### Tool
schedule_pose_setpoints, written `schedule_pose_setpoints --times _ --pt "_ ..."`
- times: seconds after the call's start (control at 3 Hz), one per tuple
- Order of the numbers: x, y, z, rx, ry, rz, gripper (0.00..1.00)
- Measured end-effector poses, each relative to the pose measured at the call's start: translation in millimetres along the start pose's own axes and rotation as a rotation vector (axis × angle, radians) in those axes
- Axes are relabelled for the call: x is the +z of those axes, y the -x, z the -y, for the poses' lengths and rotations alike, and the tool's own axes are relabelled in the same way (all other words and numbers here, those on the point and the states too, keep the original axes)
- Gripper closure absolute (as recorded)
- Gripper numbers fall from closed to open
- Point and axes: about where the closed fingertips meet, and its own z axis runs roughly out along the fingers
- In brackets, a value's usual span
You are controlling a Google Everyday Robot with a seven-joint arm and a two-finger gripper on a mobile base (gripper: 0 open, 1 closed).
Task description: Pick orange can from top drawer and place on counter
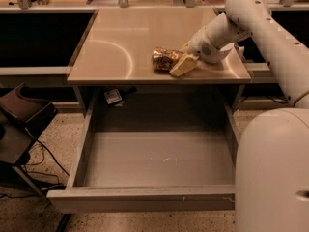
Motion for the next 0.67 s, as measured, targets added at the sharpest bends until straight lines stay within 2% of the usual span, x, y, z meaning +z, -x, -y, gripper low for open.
schedule_pose_setpoints --times 0.33,0.67 --pt "0.0 0.0 0.0 0.0 0.0 0.0 0.0" --pt "0.0 0.0 0.0 0.0 0.0 0.0 0.0"
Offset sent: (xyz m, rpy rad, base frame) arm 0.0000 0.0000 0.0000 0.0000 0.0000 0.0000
